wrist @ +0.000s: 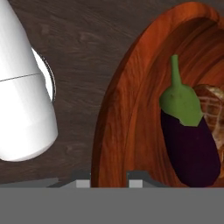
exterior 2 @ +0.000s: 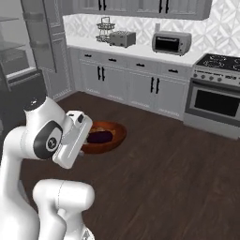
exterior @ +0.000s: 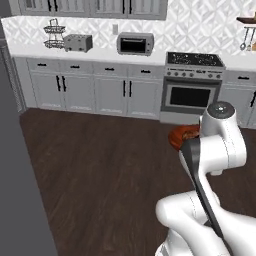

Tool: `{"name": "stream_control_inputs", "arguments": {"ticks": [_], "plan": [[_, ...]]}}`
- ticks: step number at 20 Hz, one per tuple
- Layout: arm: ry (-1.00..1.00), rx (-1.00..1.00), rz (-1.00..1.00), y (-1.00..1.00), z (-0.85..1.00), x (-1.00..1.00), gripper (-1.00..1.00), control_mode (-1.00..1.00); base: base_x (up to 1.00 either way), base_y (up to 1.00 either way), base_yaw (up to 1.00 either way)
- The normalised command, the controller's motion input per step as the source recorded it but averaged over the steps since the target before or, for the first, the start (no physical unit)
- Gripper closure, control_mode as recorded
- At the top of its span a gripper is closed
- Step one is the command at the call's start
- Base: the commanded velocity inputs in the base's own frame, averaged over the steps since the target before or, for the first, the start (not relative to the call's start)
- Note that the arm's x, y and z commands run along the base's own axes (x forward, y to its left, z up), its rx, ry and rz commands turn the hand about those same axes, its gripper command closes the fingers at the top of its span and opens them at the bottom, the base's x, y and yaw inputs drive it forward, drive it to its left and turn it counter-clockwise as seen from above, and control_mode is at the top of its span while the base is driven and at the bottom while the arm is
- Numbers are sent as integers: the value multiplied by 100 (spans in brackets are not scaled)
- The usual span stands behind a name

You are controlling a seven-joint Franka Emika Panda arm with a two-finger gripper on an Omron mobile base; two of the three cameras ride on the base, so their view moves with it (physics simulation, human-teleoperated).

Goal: Pick the chicken drumstick and eggplant from their plates and place them in the bowl. Then put the bowl in the fridge.

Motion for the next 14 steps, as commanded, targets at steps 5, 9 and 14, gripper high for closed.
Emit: {"name": "stream_control_inputs", "arguments": {"ticks": [5,9,14], "plan": [[0,0,0,0,0,0,100,100,100,0,0],[0,0,0,0,0,0,100,100,100,0,0],[0,0,0,0,0,0,100,100,100,0,9]]}}
